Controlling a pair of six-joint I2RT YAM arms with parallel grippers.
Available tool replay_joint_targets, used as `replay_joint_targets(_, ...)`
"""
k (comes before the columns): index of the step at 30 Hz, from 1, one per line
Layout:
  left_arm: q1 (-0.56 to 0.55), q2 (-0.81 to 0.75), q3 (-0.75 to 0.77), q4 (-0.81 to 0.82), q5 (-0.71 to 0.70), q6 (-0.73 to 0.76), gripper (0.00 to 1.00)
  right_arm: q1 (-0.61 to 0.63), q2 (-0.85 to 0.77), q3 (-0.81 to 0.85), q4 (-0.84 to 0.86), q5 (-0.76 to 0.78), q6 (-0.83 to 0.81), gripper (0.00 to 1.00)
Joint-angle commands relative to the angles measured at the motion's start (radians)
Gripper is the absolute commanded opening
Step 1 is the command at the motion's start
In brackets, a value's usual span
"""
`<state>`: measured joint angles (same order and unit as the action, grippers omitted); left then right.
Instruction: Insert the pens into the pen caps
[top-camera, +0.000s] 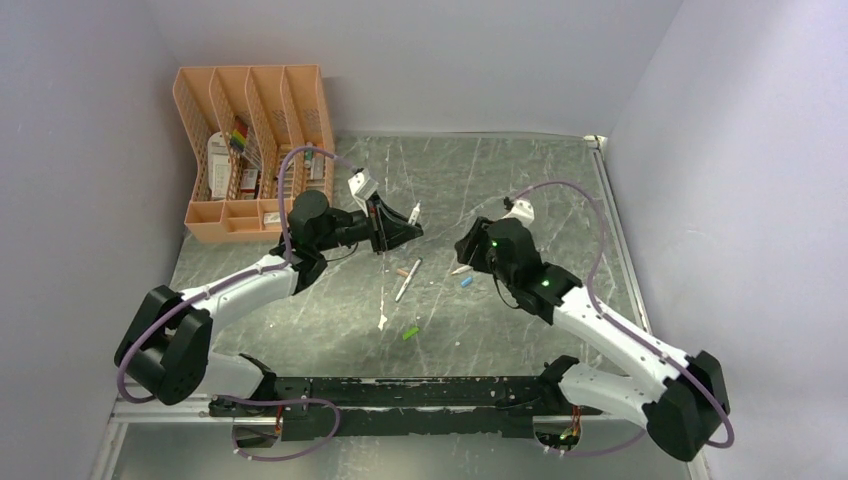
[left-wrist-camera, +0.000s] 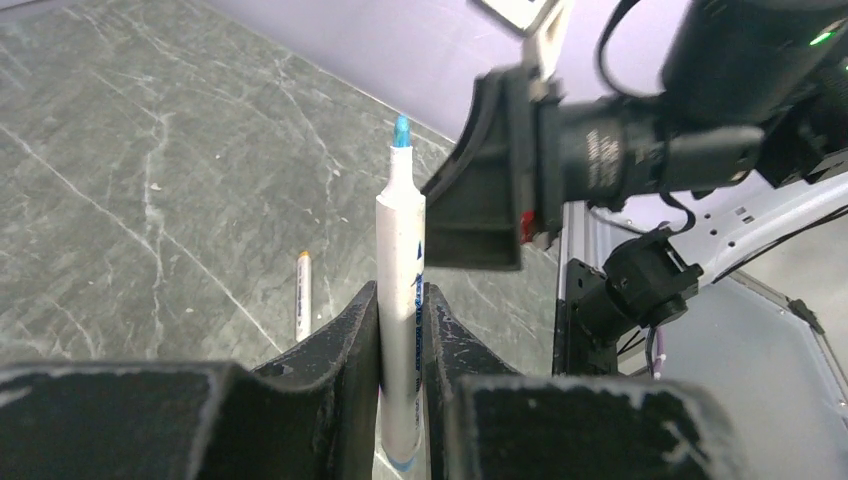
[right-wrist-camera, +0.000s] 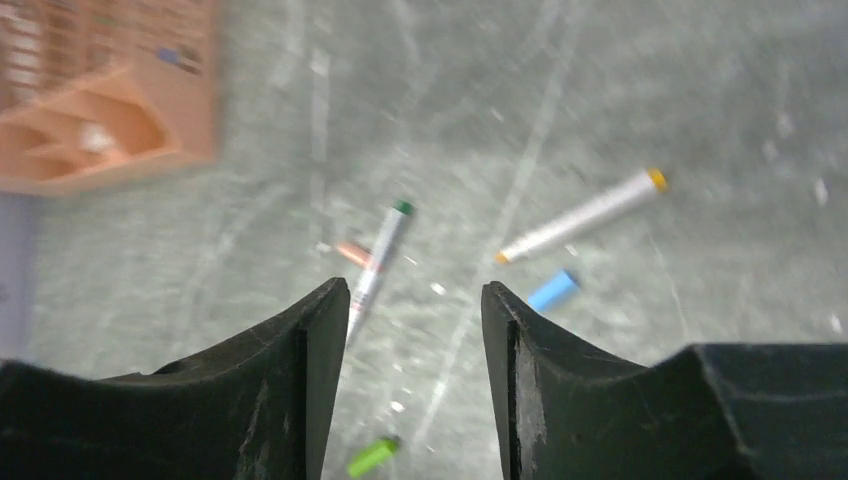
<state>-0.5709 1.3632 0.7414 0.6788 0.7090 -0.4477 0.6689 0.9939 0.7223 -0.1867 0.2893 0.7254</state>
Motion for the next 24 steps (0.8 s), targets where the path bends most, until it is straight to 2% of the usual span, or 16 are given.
replay_joint_targets(1,0.005,-0.021,0.036,-0.039,-0.008,0.053,0.07,0.001,0.094,-0.025,-0.257,0.095,0.187,0.52)
replay_joint_targets(3,0.005,-0.021,0.027,-0.028,-0.01,0.047,0.07,0.0,0.147,-0.026,-0.258,0.083,0.174,0.53)
replay_joint_targets(6,0.005,-0.022,0.027,-0.043,-0.008,0.06,0.07,0.001,0.228,-0.021,-0.261,0.085,0.152,0.36)
replay_joint_targets(8,0.005,-0.027,0.035,-0.083,-0.009,0.075,0.07,0.0,0.282,-0.018,-0.266,0.086,0.139,0.28)
replay_joint_targets(11,0.005,-0.049,0.034,-0.12,-0.023,0.086,0.07,0.0,0.339,-0.02,-0.254,0.072,0.121,0.04)
replay_joint_targets(12,0.005,-0.058,0.03,-0.126,-0.029,0.111,0.07,0.0,0.348,-0.027,-0.242,0.069,0.12,0.02)
replay_joint_targets(24,0.005,-0.08,0.018,-0.153,-0.05,0.124,0.07,0.001,0.428,-0.082,-0.108,0.0,0.104,0.0)
